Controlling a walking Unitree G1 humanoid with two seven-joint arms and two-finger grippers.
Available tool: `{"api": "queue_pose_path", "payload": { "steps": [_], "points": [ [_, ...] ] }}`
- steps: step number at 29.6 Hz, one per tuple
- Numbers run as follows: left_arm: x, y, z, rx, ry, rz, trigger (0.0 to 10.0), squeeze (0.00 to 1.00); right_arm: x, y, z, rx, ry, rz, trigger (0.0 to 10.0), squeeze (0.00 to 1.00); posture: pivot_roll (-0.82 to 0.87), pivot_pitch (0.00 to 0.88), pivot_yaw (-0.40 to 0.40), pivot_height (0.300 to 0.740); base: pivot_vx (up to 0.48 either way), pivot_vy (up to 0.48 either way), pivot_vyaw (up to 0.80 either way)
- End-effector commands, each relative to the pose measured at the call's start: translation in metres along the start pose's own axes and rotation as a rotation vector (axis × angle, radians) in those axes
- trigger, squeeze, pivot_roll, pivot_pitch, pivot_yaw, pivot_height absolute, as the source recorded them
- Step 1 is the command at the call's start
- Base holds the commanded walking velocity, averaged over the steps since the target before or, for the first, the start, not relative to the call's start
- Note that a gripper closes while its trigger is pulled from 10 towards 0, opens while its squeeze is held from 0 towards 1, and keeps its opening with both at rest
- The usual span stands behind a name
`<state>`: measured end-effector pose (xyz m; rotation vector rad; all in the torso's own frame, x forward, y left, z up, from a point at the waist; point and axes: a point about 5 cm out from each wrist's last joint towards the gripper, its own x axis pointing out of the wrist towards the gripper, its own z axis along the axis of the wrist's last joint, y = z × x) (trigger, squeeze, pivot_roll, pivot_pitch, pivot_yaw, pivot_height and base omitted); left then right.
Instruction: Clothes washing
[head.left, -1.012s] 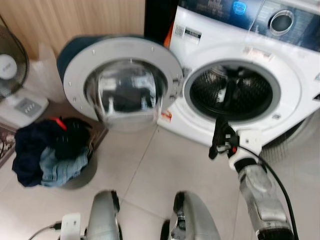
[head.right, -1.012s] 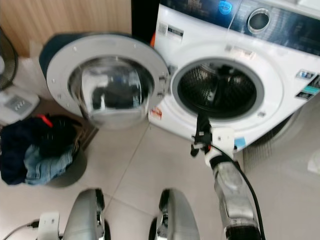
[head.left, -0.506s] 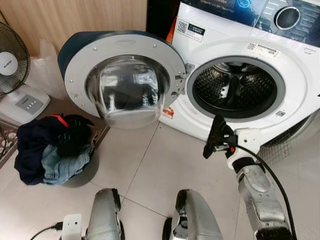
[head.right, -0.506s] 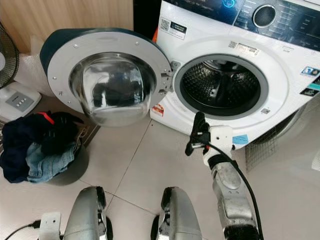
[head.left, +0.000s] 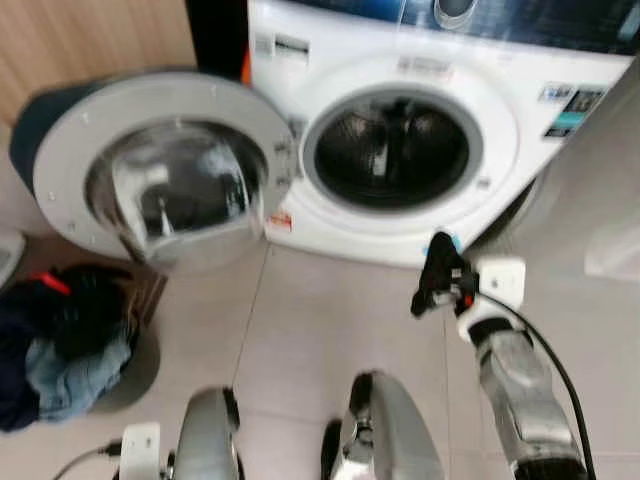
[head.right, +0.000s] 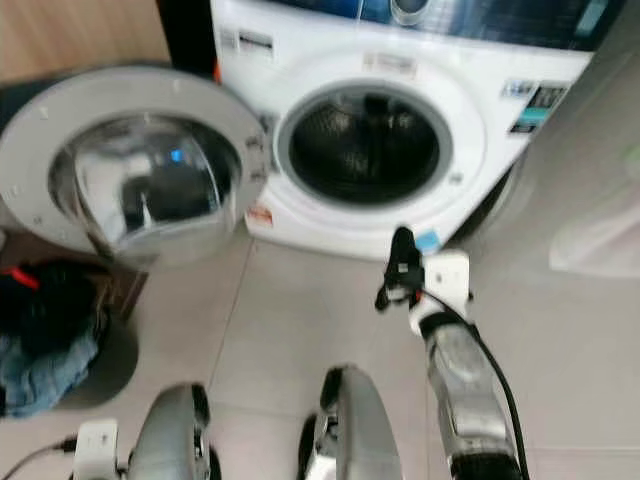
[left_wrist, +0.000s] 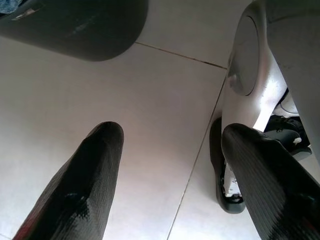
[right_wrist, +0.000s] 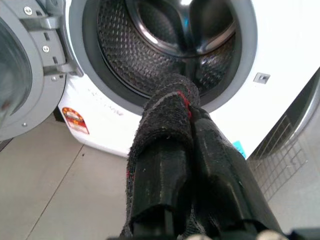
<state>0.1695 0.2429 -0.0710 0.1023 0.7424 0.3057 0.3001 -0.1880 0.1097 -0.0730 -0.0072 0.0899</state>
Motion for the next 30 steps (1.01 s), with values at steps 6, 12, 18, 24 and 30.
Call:
{"api": "queue_pose_path", "payload": {
  "steps": [6,12,18,24,30],
  "points": [
    [-0.022,0.024,-0.032,-0.048,-0.018,0.253,10.0,0.00,-0.002,0.001,0.001,0.005,-0.017,-0.009,10.0,0.00,0.10,0.254,-0.070,0.577,0.000,0.000,0.00],
    [-0.049,0.071,-0.048,-0.153,-0.073,0.590,10.0,0.00,-0.001,0.005,-0.002,0.010,-0.010,0.002,10.0,0.00,0.13,0.256,-0.070,0.577,0.000,0.000,0.00],
    [-0.063,0.119,-0.008,-0.112,-0.287,0.821,10.0,0.00,0.004,0.010,-0.001,0.022,-0.014,0.018,10.0,0.00,0.16,0.261,-0.072,0.577,0.000,0.000,0.00],
    [-0.043,0.112,0.103,-0.065,-0.651,0.676,10.0,0.00,0.005,0.013,-0.002,0.027,-0.014,0.024,10.0,0.00,0.17,0.263,-0.075,0.577,0.000,0.000,0.00],
    [-0.037,0.025,0.181,0.119,-0.870,0.210,10.0,0.00,0.005,0.009,0.000,0.020,-0.021,0.007,10.0,0.00,0.14,0.266,-0.076,0.577,0.000,0.000,0.00]
  ]
}}
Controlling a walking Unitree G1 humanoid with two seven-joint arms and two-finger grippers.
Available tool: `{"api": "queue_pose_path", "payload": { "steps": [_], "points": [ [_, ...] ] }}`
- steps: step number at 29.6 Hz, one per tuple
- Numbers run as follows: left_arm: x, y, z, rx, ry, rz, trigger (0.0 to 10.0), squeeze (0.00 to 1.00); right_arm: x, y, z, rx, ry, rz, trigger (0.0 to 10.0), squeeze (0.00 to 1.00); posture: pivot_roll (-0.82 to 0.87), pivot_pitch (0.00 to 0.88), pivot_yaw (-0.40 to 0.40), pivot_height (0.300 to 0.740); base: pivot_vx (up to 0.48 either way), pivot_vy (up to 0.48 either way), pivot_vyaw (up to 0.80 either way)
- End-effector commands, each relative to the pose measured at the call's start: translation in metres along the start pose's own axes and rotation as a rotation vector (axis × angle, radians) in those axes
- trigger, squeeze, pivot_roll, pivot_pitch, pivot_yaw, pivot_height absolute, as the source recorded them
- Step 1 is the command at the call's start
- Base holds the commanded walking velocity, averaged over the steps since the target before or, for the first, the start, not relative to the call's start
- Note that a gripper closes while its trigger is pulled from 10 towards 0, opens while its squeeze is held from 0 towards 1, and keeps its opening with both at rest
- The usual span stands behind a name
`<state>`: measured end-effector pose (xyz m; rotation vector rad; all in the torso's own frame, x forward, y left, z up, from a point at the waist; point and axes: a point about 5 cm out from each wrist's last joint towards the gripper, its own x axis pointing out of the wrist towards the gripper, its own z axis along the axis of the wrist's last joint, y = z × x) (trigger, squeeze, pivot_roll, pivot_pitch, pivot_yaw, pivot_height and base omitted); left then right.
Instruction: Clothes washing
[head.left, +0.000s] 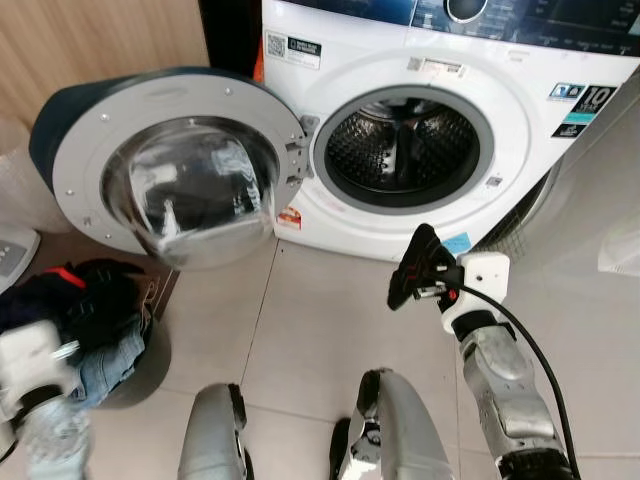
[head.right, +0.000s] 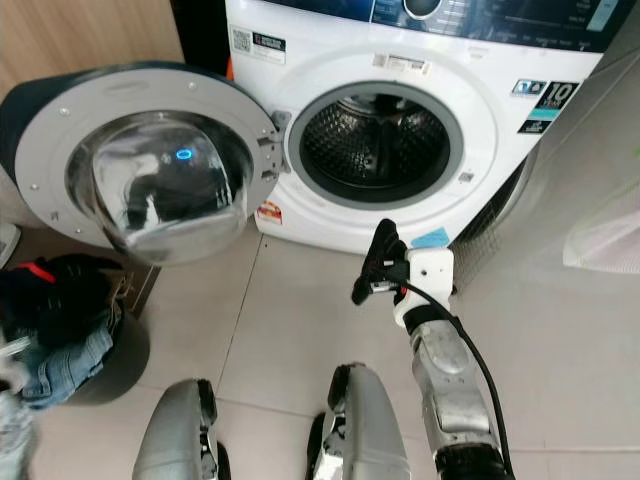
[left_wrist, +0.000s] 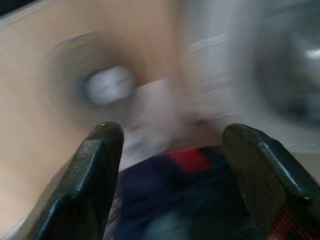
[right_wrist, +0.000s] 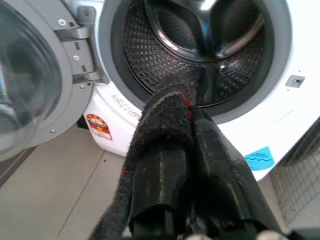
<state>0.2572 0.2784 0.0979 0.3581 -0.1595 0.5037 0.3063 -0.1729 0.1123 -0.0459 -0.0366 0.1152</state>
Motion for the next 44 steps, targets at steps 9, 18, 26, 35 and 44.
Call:
{"api": "queue_pose_path", "payload": {
  "steps": [9,18,26,35,44],
  "points": [
    [-0.017,-0.096,0.024,-0.093,-0.013,-0.432,10.0,0.00,-0.003,-0.006,-0.003,-0.007,0.013,-0.028,10.0,0.00,0.12,0.270,-0.080,0.577,0.000,0.000,0.00],
    [-0.019,-0.098,0.023,-0.104,0.017,-0.445,10.0,0.00,-0.003,-0.006,-0.003,-0.009,0.010,-0.029,10.0,0.00,0.12,0.270,-0.080,0.577,0.000,0.000,0.00],
    [-0.011,-0.073,0.016,-0.082,0.040,-0.359,10.0,0.00,-0.005,-0.008,-0.003,-0.011,0.011,-0.035,10.0,0.00,0.12,0.279,-0.086,0.577,0.307,0.000,0.00],
    [-0.010,-0.071,0.015,-0.078,0.046,-0.358,10.0,0.00,-0.005,-0.009,-0.004,0.004,0.029,-0.034,10.0,0.00,0.12,0.279,-0.084,0.577,0.378,0.000,-0.21],
    [-0.010,-0.072,0.016,-0.071,0.044,-0.392,10.0,0.00,-0.003,-0.009,-0.005,0.021,0.033,-0.037,10.0,0.00,0.13,0.276,-0.082,0.577,0.385,0.000,-0.23]
  ]
}}
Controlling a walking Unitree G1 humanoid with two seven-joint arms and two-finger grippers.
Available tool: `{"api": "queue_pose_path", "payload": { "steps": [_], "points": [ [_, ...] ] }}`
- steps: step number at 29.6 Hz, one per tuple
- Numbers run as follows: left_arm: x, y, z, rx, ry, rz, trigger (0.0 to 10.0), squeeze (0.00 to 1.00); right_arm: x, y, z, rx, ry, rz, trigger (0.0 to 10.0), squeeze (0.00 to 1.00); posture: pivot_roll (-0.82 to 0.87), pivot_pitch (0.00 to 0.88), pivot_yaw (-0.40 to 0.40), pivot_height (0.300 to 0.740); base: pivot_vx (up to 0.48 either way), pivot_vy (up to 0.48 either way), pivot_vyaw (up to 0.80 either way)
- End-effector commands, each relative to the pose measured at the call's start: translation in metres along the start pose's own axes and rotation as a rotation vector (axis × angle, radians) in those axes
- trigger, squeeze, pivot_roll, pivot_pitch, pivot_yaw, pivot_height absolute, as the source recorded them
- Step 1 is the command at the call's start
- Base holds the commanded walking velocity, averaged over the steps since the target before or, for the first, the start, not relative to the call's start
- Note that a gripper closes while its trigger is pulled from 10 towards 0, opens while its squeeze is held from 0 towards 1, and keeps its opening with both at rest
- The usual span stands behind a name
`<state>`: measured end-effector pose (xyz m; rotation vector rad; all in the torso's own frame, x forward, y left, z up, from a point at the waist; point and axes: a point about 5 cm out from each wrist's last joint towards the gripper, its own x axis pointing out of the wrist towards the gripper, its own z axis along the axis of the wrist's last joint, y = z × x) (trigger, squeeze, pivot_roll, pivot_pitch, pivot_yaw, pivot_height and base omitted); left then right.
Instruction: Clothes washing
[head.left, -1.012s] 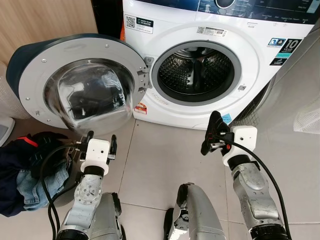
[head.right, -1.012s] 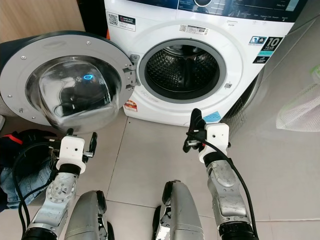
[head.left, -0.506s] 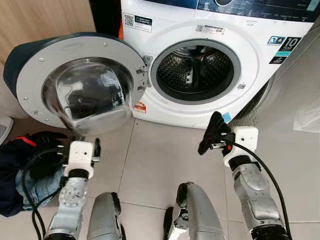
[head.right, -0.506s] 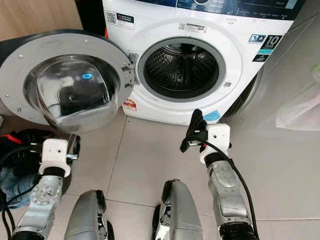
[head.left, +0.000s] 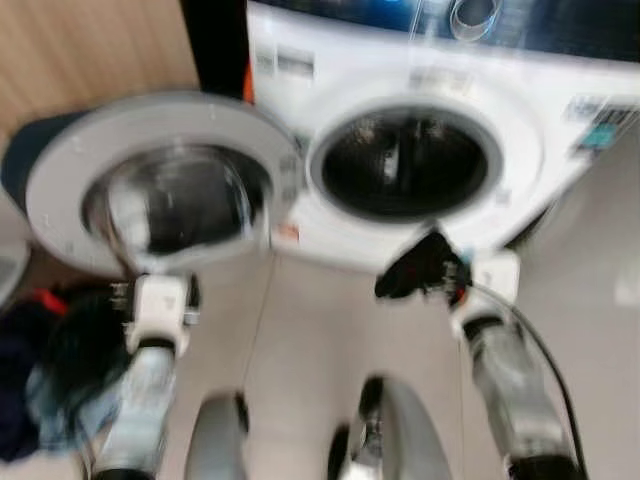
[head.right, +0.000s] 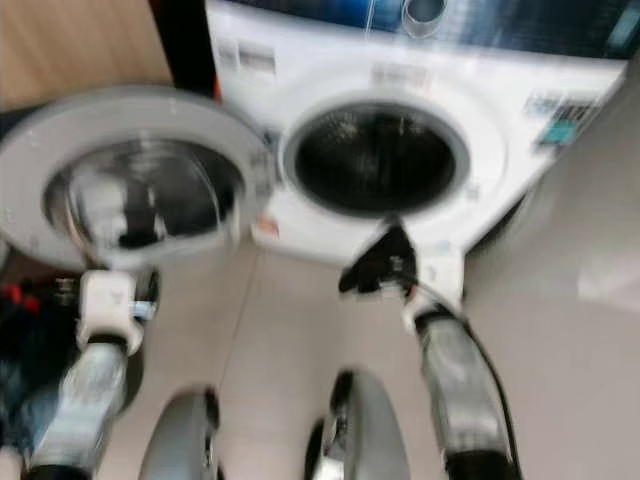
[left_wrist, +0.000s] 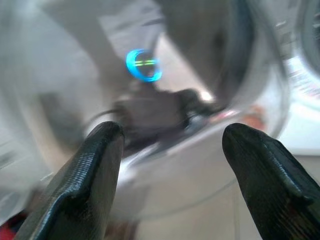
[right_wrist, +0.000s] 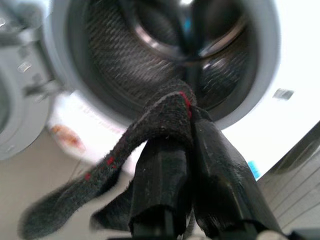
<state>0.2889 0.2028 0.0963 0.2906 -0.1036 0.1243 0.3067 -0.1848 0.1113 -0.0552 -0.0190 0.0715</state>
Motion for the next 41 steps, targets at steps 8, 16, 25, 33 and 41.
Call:
{"api": "queue_pose_path", "payload": {
  "steps": [8,16,25,33,41],
  "points": [
    [-0.006,-0.001,-0.007,-0.004,0.031,-0.065,10.0,0.00,-0.002,0.004,-0.003,0.019,0.015,0.014,10.0,0.00,0.13,0.268,-0.080,0.577,0.000,0.000,-0.65],
    [-0.008,-0.006,-0.003,0.007,0.011,-0.107,10.0,0.00,-0.002,0.005,-0.003,0.019,0.011,0.018,10.0,0.00,0.13,0.267,-0.081,0.577,0.000,0.000,-0.65],
    [-0.008,-0.007,-0.003,0.011,0.016,-0.120,10.0,0.00,-0.003,0.005,-0.002,0.017,-0.002,0.016,10.0,0.00,0.13,0.273,-0.082,0.577,0.000,0.000,-0.21],
    [-0.008,-0.005,-0.004,0.016,0.029,-0.108,10.0,0.00,-0.003,0.004,-0.003,0.019,0.009,0.021,10.0,0.00,0.13,0.277,-0.084,0.577,0.000,0.000,-0.26],
    [-0.008,-0.005,-0.005,0.015,0.039,-0.105,10.0,0.00,-0.002,0.004,-0.001,0.006,-0.008,0.021,10.0,0.00,0.13,0.276,-0.086,0.577,0.000,0.000,0.00]
  ]
}}
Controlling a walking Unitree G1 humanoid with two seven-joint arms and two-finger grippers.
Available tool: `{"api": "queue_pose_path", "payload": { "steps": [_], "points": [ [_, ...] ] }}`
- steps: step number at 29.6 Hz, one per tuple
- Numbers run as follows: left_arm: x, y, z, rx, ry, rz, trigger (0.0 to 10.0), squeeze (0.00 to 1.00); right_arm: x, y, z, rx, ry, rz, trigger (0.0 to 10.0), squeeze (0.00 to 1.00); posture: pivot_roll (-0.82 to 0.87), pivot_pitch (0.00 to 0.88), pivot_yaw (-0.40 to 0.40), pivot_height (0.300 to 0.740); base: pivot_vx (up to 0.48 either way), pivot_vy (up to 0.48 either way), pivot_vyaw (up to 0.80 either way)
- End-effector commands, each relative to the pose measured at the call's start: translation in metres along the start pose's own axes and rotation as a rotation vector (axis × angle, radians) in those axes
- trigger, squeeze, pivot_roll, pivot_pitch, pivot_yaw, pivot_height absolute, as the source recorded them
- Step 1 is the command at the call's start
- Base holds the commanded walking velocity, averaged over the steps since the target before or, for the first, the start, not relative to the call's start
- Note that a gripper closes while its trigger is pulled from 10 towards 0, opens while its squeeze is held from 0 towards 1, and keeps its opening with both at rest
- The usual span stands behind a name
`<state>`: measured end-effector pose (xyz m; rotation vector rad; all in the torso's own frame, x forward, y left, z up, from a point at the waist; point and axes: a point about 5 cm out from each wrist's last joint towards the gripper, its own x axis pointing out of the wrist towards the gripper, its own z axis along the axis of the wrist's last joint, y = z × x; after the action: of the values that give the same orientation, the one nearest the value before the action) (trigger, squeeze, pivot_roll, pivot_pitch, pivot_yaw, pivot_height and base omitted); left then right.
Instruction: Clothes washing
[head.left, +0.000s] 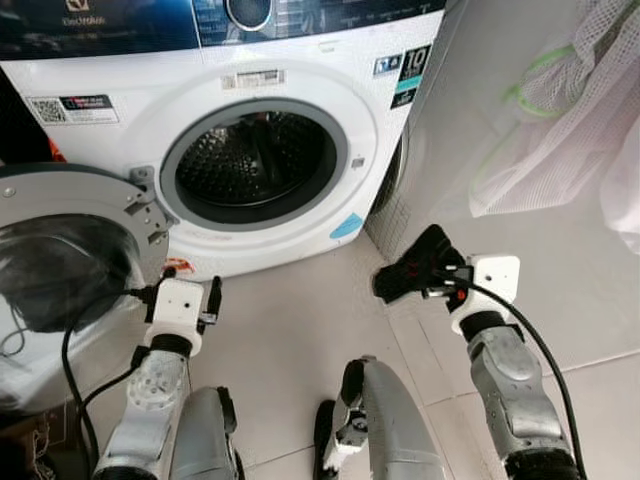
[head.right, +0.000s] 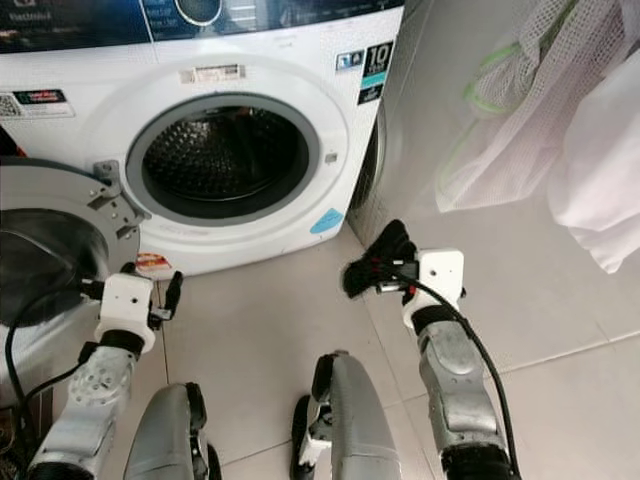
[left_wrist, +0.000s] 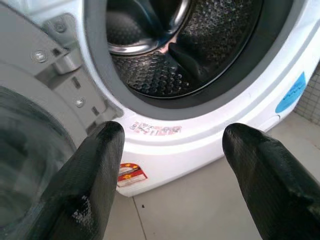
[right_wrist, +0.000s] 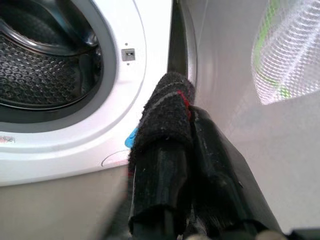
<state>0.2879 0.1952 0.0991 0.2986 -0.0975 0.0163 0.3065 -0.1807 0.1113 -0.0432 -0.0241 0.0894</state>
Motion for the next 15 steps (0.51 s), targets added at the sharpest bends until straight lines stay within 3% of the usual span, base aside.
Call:
{"api": "queue_pose_path", "payload": {
  "steps": [1,12,15],
  "points": [
    [-0.0065,0.0004,-0.0095,0.010,0.050,0.002,10.0,0.00,-0.0022,0.0002,-0.0010,-0.005,-0.002,0.004,10.0,0.00,0.13,0.276,-0.088,0.577,0.000,0.000,0.00],
    [-0.0058,-0.0008,-0.0088,0.006,0.048,-0.003,10.0,0.00,-0.0018,0.0001,-0.0019,-0.001,0.011,0.010,10.0,0.00,0.13,0.275,-0.090,0.577,0.044,0.000,0.00],
    [-0.0058,-0.0006,-0.0085,0.006,0.048,-0.003,10.0,0.00,-0.0015,0.0006,-0.0021,0.003,0.014,0.011,10.0,0.00,0.13,0.276,-0.091,0.577,0.259,0.000,-0.77]
  ]
}}
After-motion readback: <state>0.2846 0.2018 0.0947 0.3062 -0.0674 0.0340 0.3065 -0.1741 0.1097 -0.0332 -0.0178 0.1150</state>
